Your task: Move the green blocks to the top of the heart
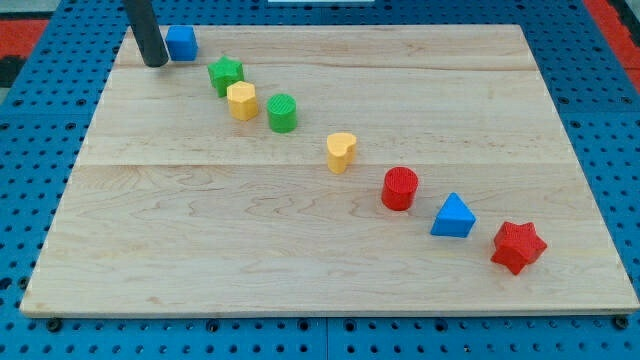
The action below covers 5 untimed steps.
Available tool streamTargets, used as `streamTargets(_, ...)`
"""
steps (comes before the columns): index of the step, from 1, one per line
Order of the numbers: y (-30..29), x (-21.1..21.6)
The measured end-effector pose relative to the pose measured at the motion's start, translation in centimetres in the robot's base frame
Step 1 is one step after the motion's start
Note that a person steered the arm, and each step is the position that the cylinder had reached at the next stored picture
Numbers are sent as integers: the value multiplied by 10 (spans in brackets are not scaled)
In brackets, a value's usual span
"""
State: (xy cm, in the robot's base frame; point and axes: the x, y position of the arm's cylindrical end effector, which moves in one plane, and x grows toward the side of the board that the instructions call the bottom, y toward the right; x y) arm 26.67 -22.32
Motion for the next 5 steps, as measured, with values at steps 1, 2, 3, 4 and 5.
streamTargets(1,0,0)
streamTargets(2,0,3)
streamTargets(3,0,17)
streamTargets(4,44,47)
streamTargets(5,72,42)
